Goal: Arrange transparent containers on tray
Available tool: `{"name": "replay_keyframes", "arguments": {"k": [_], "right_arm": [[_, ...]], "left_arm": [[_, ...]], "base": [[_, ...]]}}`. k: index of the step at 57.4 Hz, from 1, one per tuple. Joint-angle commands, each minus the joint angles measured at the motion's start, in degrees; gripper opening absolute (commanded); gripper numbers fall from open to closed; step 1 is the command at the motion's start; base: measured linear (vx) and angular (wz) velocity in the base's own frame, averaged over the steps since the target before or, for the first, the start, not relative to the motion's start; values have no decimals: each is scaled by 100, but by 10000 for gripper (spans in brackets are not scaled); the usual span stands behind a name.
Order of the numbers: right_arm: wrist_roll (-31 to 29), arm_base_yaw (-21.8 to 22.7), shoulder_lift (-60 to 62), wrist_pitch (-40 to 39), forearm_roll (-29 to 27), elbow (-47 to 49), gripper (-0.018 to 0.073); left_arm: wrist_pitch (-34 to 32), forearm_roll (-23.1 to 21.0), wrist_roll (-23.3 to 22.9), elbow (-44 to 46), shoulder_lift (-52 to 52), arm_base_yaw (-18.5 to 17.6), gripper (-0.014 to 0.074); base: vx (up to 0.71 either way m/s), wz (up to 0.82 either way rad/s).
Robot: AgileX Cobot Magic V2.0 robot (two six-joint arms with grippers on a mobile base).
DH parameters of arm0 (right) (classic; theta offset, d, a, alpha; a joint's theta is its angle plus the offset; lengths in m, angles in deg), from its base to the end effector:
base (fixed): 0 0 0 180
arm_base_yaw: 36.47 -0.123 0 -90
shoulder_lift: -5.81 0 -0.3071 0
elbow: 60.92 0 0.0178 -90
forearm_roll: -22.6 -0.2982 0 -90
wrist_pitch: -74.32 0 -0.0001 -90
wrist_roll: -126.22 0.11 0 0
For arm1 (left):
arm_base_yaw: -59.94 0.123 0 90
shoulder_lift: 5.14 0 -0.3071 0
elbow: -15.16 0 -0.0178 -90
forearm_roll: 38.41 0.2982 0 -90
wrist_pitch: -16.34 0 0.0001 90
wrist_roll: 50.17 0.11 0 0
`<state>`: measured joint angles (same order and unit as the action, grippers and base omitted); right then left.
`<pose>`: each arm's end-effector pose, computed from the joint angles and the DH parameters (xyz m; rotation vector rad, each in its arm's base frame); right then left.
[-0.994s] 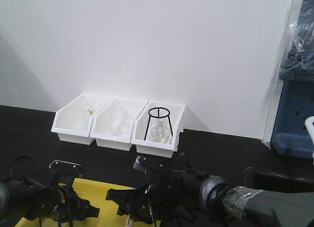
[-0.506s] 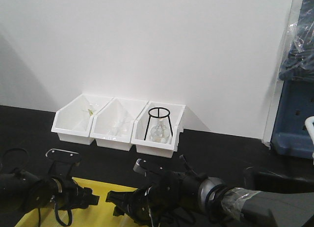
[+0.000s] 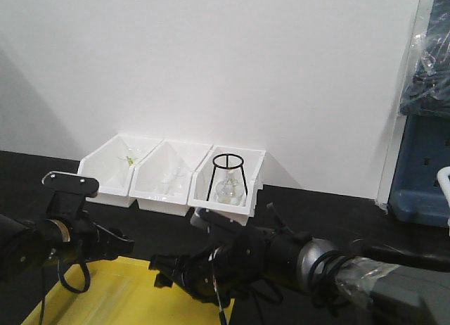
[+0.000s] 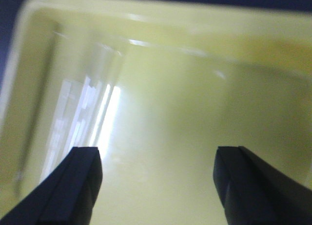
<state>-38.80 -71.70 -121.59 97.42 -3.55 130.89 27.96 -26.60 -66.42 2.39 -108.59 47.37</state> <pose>0.4282 0.3257 0.1755 0.0017 2.5280 0.7848 0.4244 -0.0900 0.2388 0.1309 2.2252 -0.1190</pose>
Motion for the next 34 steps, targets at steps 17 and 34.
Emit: {"name": "replay_keyframes", "arguments": {"k": [17, 34], "right_arm": [[-2282, 10, 2246, -647, 91, 37, 536], [-2904, 15, 3969, -1522, 138, -1420, 536]], "left_arm": [[-16, 12, -58, 121, 1835, 6, 491], [-534, 12, -58, -1033, 3719, 6, 449]], "base": [[0, 0], [0, 0]]}}
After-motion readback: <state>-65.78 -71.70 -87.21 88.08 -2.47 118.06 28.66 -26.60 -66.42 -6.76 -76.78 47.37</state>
